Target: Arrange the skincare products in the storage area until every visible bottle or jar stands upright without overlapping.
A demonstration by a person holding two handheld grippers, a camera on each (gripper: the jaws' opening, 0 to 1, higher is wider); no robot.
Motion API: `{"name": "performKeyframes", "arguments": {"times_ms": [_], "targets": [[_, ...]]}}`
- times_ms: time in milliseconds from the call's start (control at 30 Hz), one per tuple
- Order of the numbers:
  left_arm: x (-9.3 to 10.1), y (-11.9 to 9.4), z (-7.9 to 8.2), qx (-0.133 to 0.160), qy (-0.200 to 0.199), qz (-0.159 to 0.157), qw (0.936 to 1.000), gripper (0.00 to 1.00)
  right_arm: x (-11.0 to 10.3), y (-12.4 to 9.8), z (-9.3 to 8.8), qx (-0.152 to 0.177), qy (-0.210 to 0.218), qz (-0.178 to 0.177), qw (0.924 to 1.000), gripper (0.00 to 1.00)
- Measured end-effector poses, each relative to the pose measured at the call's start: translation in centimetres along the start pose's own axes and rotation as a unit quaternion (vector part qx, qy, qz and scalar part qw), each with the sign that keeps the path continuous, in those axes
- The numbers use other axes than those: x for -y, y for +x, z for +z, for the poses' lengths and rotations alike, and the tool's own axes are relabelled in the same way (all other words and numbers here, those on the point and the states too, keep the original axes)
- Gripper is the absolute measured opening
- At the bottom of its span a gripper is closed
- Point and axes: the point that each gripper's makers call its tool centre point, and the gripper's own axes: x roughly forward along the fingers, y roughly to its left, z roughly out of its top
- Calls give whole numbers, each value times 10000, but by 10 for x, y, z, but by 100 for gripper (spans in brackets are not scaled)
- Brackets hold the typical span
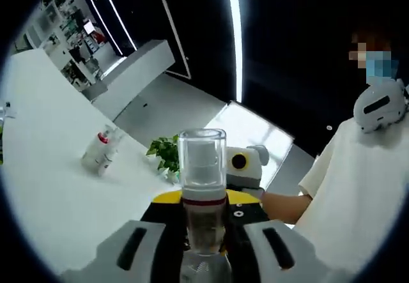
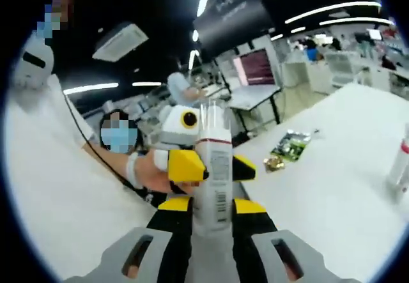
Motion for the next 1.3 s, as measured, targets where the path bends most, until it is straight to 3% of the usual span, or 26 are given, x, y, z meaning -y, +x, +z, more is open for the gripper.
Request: {"name": "performKeyframes", "arguments": {"times_ms": [200,300,367,467,500,567,600,667,800,900,967,1033,1100,1167,1233,1300], "targets": [[9,0,0,12,-29,-259,9997,18,-10,3,3,50,280,354,9990,20],[2,-3,8,224,-131,-172,9995,19,0,4,12,284,69,-112,9995,16],[-13,-5,16,419,-142,197,9988,20,11,5,17,406,12,-575,9975,16],[-22,-6,16,450,-198,431,9979,21,23,6,19,282,-408,-1107,9926,15],[-26,-6,16,469,-289,529,9971,21,29,6,20,191,-739,-1384,9874,15],[-32,-7,17,491,-270,674,9962,21,33,6,22,158,-911,-1612,9826,15],[-35,-7,17,481,-237,741,9958,21,39,6,21,18,-1157,-1896,9750,15],[-39,-9,17,477,-221,872,9948,21,42,9,20,-70,-1305,-2148,9679,15],[-39,-12,18,499,-152,919,9944,21,43,14,20,9,-1189,-2109,9703,16],[-39,-10,13,358,-113,917,9951,20,42,14,14,34,-1020,-1865,9771,17],[-29,-5,10,201,-70,661,9976,20,31,11,13,139,-597,-1230,9905,17],[-16,-1,2,87,-85,363,9993,20,18,5,7,54,-253,-583,9980,18],[-7,4,-7,-187,112,149,9997,20,11,-2,0,-29,-46,-197,9998,20],[2,9,-17,-424,-16,-97,9991,20,4,-10,-8,-174,269,117,9994,20],[15,12,-19,-439,-4,-454,9980,20,-8,-11,-10,-194,421,495,9977,21],[17,11,-20,-476,-94,-494,9976,20,-14,-11,-12,-264,531,600,9964,21]]}}
